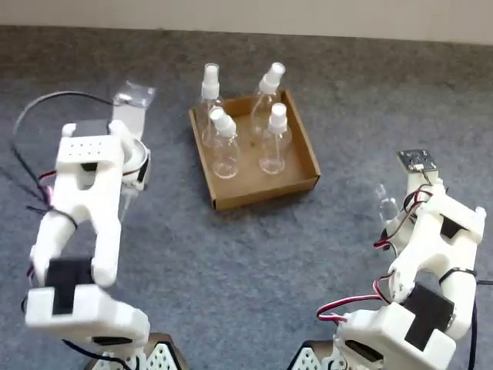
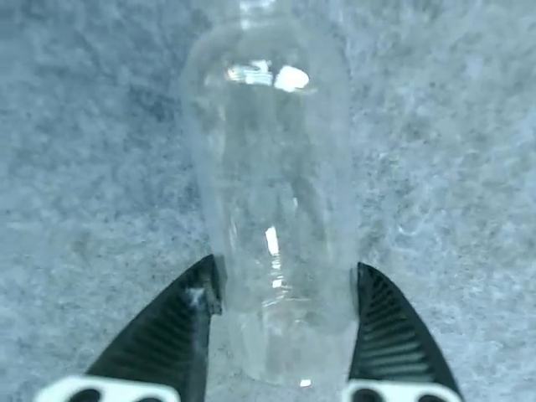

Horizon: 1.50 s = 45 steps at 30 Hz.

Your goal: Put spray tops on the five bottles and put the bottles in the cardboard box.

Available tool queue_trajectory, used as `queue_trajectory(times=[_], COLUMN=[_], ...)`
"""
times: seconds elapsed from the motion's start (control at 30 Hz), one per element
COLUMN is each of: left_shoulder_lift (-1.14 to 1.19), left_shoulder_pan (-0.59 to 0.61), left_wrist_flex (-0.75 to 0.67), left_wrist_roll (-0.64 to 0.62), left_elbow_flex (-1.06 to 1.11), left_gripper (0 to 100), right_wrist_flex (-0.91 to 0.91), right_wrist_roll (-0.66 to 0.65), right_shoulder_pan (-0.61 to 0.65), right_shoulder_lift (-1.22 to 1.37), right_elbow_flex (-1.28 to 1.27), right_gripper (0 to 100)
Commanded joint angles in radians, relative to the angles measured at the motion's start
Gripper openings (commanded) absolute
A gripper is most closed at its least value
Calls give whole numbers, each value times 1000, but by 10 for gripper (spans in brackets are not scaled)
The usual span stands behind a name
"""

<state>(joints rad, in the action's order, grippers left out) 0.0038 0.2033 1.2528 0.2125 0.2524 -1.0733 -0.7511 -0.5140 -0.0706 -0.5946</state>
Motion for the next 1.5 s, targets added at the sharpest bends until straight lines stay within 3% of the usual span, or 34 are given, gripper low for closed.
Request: queue_trajectory(times=[0.0,0.2,0.5,0.7,1.07,1.13,1.37,1.47], left_shoulder_lift=[-188,-323,-351,-351,-349,-349,-349,-349], left_shoulder_pan=[-76,-183,-205,-208,-203,-203,-205,-205], left_wrist_flex=[25,-2,-109,-180,-183,-183,-184,-184], left_wrist_roll=[-71,-153,-158,-158,-158,-158,-160,-161], left_elbow_flex=[22,171,312,383,389,389,389,386], left_gripper=[47,49,49,49,49,49,49,49], right_wrist_flex=[-104,-166,-177,-148,-150,-156,-157,-205], right_wrist_roll=[11,87,103,135,120,89,83,160], right_shoulder_pan=[12,58,185,185,179,174,147,147], right_shoulder_lift=[-15,-21,-18,28,294,320,320,257], right_elbow_flex=[79,197,271,283,447,447,466,522], right_gripper=[153,249,252,253,248,229,17,5])
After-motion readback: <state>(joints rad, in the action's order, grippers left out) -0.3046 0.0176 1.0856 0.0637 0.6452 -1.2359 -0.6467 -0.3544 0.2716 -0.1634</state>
